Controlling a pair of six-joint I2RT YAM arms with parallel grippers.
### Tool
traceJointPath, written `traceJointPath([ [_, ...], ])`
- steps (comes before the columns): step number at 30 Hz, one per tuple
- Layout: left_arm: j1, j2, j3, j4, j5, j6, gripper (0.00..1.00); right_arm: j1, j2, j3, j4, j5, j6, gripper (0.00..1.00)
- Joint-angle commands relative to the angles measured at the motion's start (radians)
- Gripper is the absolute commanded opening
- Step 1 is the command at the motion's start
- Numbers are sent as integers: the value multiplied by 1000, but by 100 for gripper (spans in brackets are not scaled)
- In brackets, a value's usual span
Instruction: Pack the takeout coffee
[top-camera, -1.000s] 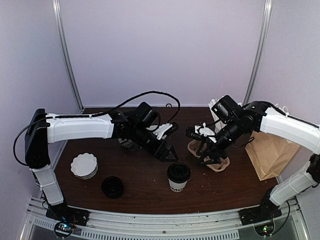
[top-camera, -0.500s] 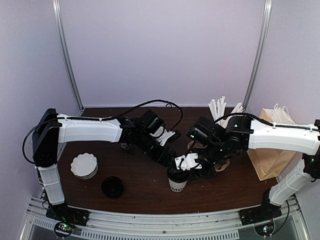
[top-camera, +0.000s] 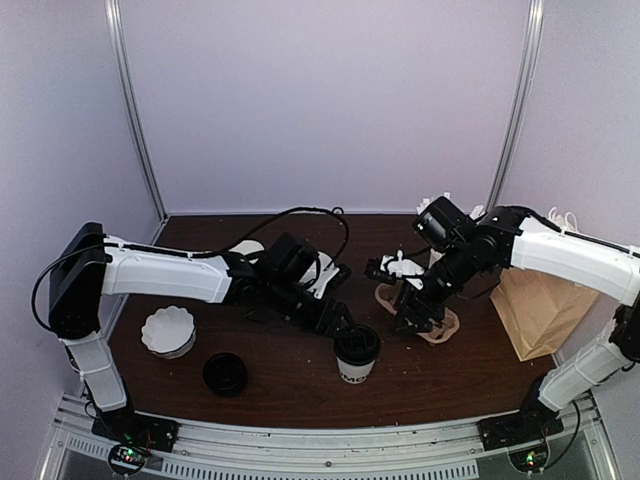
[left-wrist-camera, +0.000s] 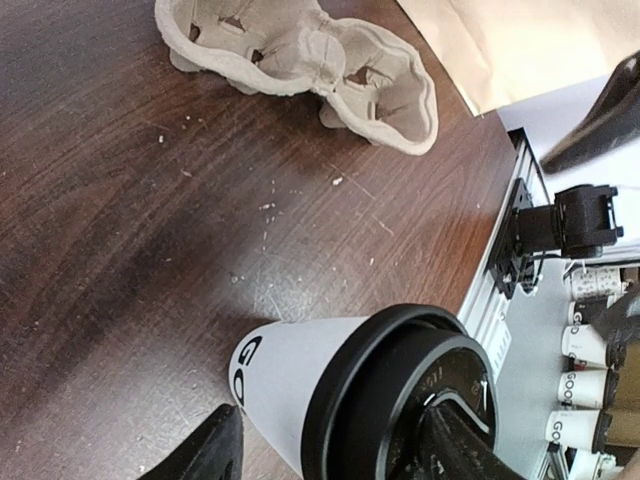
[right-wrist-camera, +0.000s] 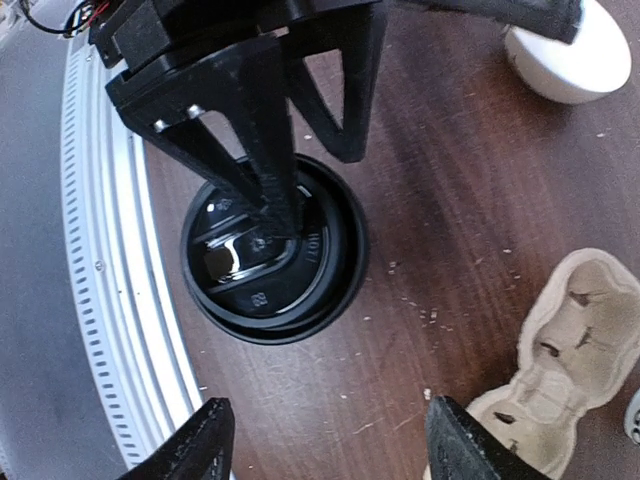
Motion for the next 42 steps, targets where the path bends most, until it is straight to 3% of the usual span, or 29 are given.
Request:
traceJointPath([
  [1,-23,6,-45,51,-87,-84,63,-8,43,-68,21,-226,134,70],
  [9,-53,8,-51,95,-132,-152,63,-8,206,7,-79,-310,96,69],
  [18,-60,-63,-71,76,-165,-120,68,-24,228,60,-27,-119,118,59],
  [24,-66,-114,-93,72,-203,-105,69,-70,308,145,-60,-108,122,56],
  [34,-67,-80,-65,26,-214,-97,69,-92,309,144,-69,-156,129,58],
  [42,-66,-70,-59,-3,-241,-110,66,-149,308,114,-119,-345,103,58],
])
